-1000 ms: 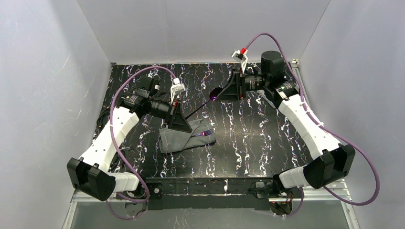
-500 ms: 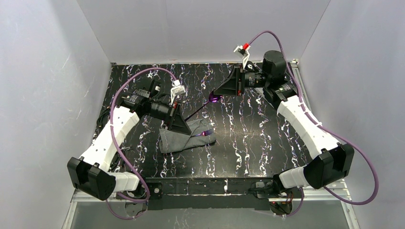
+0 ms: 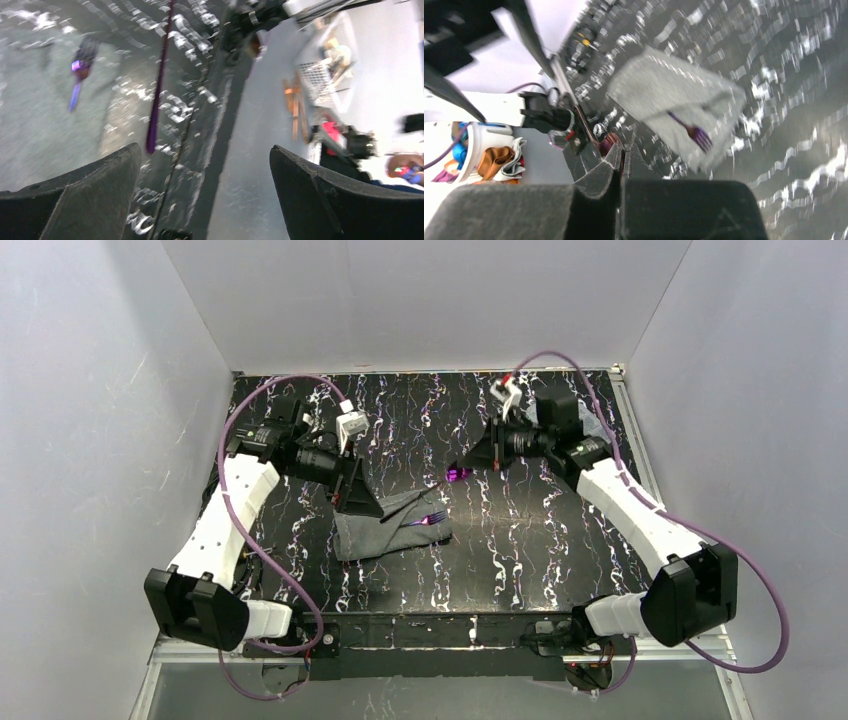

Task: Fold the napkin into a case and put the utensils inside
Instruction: Pass from the left arm to the right, then insert the spoon into the folded napkin.

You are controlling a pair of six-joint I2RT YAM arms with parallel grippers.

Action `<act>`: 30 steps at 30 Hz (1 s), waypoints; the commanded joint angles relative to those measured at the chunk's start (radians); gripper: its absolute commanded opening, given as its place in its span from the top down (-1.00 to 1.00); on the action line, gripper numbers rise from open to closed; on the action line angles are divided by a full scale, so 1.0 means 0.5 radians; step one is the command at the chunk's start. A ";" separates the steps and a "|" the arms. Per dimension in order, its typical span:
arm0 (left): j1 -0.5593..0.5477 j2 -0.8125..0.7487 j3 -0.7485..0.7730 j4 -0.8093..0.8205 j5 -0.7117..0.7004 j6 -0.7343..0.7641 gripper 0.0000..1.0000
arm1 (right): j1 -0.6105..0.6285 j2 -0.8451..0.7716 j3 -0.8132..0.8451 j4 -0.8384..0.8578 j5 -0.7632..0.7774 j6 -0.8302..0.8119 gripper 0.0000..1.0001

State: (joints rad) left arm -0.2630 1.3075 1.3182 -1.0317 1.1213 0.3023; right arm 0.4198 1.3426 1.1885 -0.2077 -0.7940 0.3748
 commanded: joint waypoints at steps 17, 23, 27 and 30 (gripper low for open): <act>0.164 0.096 -0.780 0.402 -1.483 1.269 -0.27 | -0.006 -0.103 -0.759 0.110 0.650 0.275 0.97; 0.164 0.132 -0.761 0.417 -1.402 1.220 -0.27 | -0.003 -0.086 -0.832 0.239 0.706 0.369 0.97; 0.164 0.134 -0.708 0.337 -1.302 1.223 -0.27 | -0.003 -0.081 -0.881 0.309 0.723 0.404 0.97; 0.164 0.161 -0.705 0.315 -1.294 1.241 -0.27 | -0.007 -0.060 -0.910 0.353 0.738 0.431 0.97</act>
State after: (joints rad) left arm -0.1848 1.3743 0.9337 -0.8349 0.4278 0.9092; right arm 0.4198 1.3071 0.7509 -0.1158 -0.4393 0.5549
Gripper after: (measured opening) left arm 0.635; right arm 0.043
